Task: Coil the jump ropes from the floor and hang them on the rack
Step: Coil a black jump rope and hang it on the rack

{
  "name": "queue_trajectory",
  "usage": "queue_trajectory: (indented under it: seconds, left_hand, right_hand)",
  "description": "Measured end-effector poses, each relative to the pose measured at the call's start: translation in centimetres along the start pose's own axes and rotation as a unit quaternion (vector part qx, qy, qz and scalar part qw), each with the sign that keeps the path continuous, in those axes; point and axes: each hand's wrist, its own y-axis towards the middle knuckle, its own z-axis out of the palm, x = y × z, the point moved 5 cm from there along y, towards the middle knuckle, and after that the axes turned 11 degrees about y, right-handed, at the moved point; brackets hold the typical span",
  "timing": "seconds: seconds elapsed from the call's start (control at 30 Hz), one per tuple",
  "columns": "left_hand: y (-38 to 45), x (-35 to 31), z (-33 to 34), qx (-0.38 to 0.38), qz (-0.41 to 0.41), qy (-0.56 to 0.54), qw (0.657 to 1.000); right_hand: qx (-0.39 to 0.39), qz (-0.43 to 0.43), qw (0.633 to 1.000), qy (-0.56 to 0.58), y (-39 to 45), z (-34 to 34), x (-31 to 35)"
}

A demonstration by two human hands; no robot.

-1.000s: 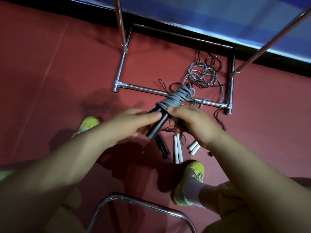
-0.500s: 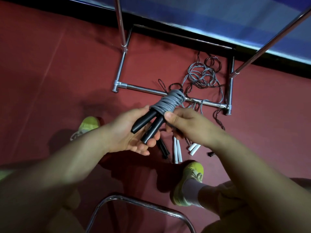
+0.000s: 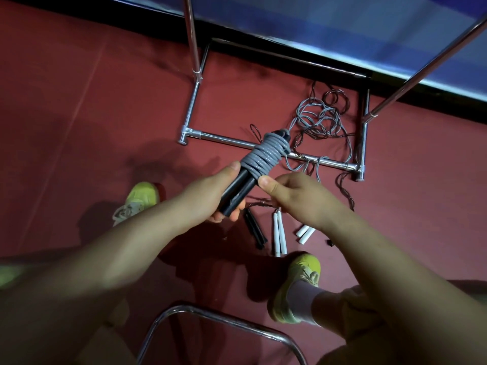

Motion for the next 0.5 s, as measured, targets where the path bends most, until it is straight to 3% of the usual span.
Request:
queue_trajectory:
  seconds: [0.17,0.33,0.5]
  left_hand:
    - [0.1,0.1,-0.7,-0.037,0.003,0.123,0.992]
    - [-0.3,0.1,-1.5,-0.108,-0.006,0.299,0.948]
    - [-0.2,0.2,-1.6,-0.108,-0.017,0.289,0.951]
  right_hand:
    - [0.021,0.023,0.995,0.09,0.0,0.5,-0.2]
    - [0.097,0.089,0.948,0.289,-0.6,2.0,-0.3]
    - [0.074,0.081,0.952,0.285,-0.3,2.1,-0.6]
